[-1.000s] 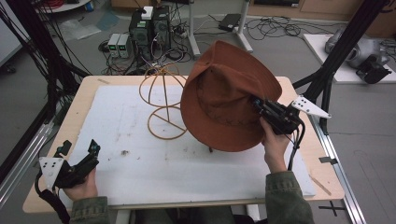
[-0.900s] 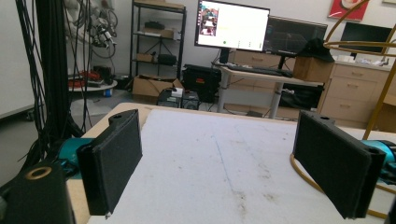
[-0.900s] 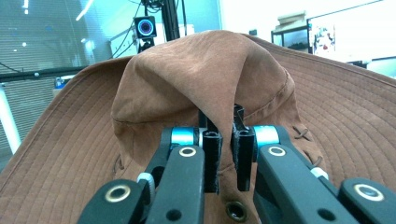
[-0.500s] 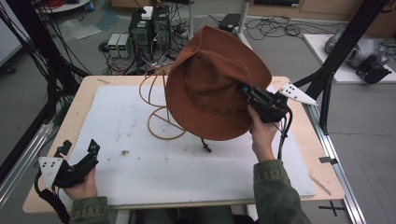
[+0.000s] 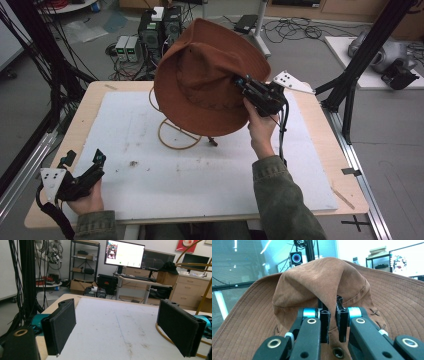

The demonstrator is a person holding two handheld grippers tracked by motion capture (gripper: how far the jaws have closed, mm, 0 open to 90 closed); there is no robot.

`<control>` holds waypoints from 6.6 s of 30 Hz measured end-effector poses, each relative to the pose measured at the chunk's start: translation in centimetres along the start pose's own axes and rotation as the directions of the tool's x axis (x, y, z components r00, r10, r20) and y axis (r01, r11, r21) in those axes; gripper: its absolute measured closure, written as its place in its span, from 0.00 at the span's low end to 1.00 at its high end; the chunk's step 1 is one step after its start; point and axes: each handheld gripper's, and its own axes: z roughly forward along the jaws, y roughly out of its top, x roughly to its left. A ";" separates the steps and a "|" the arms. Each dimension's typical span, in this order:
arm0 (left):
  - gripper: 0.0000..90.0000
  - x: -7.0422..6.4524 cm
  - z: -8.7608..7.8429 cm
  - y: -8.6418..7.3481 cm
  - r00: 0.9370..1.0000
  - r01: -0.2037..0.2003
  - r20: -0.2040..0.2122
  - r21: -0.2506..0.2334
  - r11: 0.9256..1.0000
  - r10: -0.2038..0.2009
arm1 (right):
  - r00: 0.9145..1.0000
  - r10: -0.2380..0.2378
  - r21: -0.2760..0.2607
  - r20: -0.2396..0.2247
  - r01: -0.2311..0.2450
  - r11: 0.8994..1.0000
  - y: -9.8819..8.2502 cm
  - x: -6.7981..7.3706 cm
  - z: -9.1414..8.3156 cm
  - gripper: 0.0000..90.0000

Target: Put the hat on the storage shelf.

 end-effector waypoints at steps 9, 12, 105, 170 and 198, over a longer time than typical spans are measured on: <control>0.18 0.0 0.2 -0.1 1.000 -0.002 0.001 0.001 1.000 0.002 | 0.999 0.014 0.004 -0.037 -0.014 1.000 0.1 0.6 3.4 0.95; 0.18 0.2 0.3 -0.1 1.000 0.006 -0.005 0.001 1.000 -0.006 | 0.999 0.020 0.012 -0.048 -0.019 1.000 0.1 1.0 4.5 0.96; 0.19 -0.1 0.3 0.0 1.000 -0.014 0.010 0.003 1.000 0.014 | 0.994 0.105 0.090 -0.027 -0.102 0.991 -3.2 2.4 7.1 0.34; 0.19 -0.4 0.4 0.1 0.999 -0.029 0.016 0.003 1.000 0.029 | 0.907 -0.059 0.082 0.417 0.027 0.996 -6.8 -1.7 -10.8 0.15; 0.18 -0.3 0.6 0.1 0.999 -0.030 0.017 0.008 1.000 0.029 | 0.819 -0.109 0.123 0.564 0.047 0.991 -11.5 -0.5 -14.2 0.14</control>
